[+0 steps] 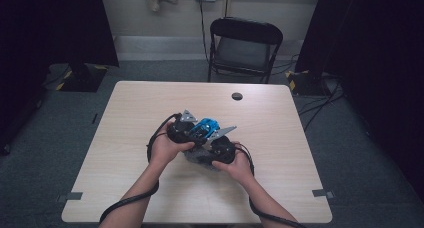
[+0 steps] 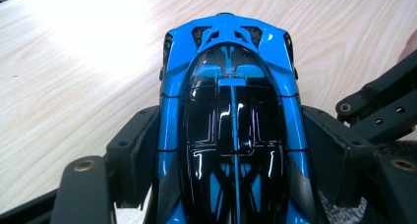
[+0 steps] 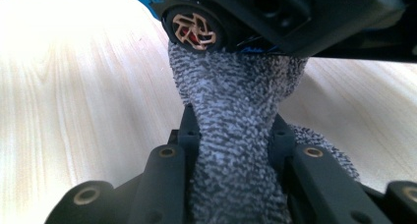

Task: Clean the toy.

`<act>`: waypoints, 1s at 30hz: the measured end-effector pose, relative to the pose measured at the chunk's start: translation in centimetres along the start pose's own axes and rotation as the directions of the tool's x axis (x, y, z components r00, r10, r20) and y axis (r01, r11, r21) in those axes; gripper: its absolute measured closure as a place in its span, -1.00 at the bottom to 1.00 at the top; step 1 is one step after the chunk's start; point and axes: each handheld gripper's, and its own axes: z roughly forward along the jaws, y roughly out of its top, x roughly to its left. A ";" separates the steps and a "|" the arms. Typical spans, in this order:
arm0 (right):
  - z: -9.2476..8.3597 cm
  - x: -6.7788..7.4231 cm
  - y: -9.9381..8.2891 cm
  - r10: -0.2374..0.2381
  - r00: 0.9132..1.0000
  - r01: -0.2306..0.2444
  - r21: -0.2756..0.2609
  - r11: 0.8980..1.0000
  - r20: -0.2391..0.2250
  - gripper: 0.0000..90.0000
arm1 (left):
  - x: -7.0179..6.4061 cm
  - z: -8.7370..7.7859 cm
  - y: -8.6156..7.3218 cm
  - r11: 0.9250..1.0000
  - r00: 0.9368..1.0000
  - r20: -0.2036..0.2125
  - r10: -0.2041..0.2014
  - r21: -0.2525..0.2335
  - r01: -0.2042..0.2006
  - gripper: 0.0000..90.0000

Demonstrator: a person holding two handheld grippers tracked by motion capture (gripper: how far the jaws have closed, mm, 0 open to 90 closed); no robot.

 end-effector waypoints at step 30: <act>-4.0 -5.4 -0.8 0.114 0.976 -0.110 -0.037 0.993 0.186 0.53 | -2.0 -1.3 -0.9 0.999 0.997 0.061 0.043 -0.005 -0.043 -0.38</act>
